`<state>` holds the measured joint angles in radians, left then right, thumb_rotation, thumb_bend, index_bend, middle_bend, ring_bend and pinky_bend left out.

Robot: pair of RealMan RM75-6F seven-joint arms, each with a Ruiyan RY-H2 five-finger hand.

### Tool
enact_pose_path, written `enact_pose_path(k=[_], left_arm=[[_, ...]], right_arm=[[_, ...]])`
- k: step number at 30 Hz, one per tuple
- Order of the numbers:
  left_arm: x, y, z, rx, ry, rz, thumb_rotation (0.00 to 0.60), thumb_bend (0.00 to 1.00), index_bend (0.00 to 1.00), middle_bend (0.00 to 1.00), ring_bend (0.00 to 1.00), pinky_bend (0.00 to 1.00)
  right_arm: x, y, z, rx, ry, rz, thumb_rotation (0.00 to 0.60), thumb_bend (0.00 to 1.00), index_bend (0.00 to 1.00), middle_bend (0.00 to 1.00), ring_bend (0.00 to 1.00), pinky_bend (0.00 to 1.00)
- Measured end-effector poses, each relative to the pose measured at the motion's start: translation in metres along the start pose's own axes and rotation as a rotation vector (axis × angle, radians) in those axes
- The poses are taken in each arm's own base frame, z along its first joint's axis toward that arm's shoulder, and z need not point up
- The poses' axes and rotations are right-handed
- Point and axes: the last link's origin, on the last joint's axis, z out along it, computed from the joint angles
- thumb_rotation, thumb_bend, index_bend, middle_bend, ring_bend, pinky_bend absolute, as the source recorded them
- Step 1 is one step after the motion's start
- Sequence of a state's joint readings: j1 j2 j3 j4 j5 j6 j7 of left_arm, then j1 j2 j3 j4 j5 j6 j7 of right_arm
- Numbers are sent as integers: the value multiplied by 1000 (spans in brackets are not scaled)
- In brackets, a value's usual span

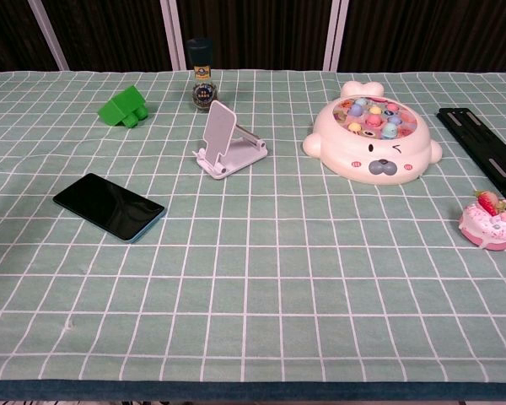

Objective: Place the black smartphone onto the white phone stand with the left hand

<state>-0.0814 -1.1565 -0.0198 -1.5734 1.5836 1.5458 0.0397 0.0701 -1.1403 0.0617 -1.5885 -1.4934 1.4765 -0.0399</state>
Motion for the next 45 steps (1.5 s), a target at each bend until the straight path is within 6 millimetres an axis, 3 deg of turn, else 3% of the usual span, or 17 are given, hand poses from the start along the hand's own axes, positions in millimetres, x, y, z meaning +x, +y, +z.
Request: enact_pose_path(k=[16,24,28,36,45], left_arm=[[-2,-1,2,-1,-9,17,600,69,0,0,0,0],[-3,10,14,-55,-43,64,600,69,0,0,0,0],[-4,21,31,-102,-82,114,600,69,0,0,0,0],[-6,63,86,-207,-187,240,600,88,21,0,0,0],[-20,115,142,-289,-246,366,600,114,104,107,0,0]], right_arm=[[0,-1,2,0,-4,-5,600,309,65,0,0,151],[0,-1,4,-6,-11,-10,600,309,65,0,0,150],[-1,-1,5,-10,-15,-10,600,309,65,0,0,151],[-1,-1,7,-19,-21,-10,600,311,65,0,0,150],[-1,-1,7,-24,-23,-11,600,318,65,0,0,151]])
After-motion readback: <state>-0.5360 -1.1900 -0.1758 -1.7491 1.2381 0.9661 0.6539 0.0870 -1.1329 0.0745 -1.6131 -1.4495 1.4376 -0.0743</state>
